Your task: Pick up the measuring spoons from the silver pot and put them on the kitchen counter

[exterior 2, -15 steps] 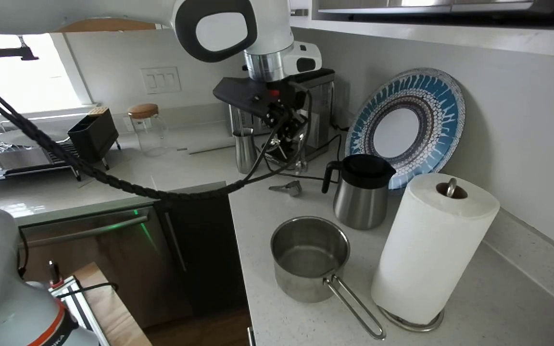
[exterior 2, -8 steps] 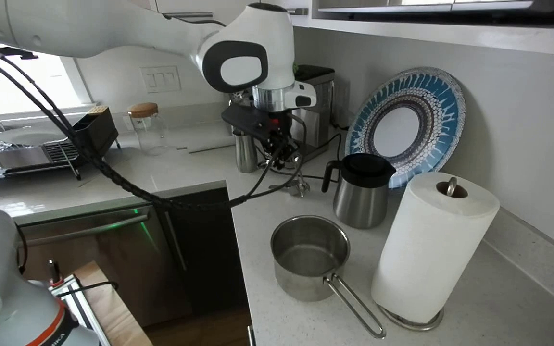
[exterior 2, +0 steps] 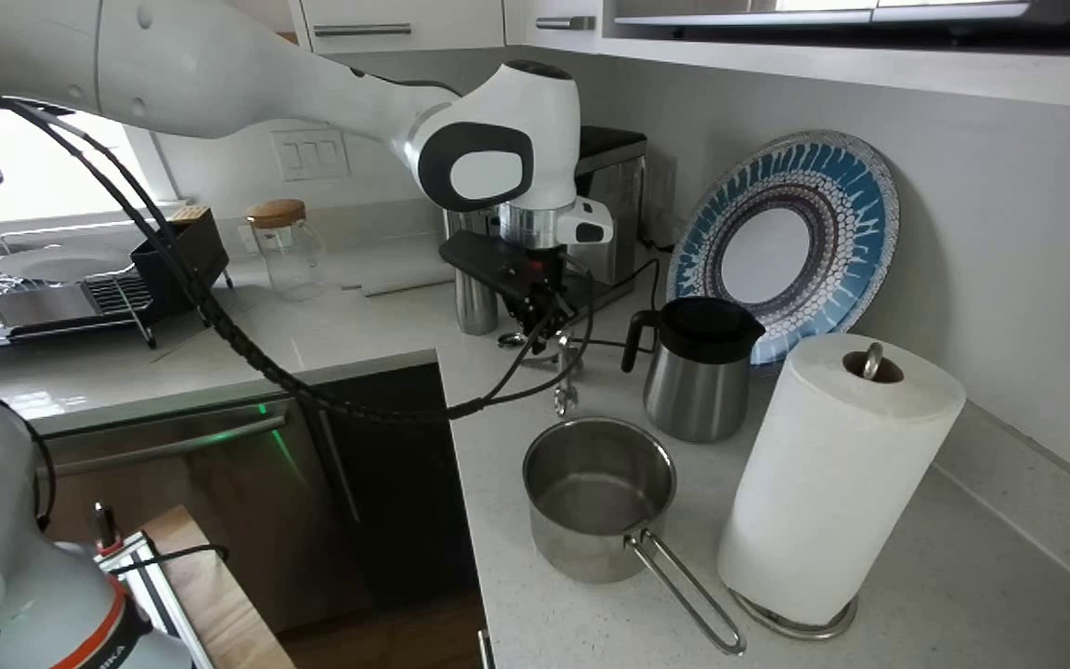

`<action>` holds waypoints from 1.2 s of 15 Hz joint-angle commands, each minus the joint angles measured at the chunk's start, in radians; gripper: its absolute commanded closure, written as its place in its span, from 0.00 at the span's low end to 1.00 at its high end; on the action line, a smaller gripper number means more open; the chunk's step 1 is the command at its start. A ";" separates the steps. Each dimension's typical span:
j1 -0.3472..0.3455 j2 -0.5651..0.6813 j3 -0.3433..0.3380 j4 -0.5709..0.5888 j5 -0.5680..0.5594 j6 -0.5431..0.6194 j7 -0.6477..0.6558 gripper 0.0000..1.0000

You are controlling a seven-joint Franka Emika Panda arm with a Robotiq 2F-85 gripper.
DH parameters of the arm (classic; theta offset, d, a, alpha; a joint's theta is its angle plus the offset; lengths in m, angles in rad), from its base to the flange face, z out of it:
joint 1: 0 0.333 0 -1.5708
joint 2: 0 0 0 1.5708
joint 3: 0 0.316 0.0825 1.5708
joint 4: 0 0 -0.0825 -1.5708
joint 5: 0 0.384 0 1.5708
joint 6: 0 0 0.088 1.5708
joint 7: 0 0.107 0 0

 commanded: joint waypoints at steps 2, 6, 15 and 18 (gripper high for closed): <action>0.013 0.085 0.035 0.017 0.002 -0.046 0.018 0.96; 0.008 0.083 0.048 0.012 -0.021 -0.047 0.042 0.96; 0.000 0.275 0.076 0.131 0.045 -0.013 0.140 0.67; -0.001 0.273 0.078 0.145 0.026 0.029 0.160 0.46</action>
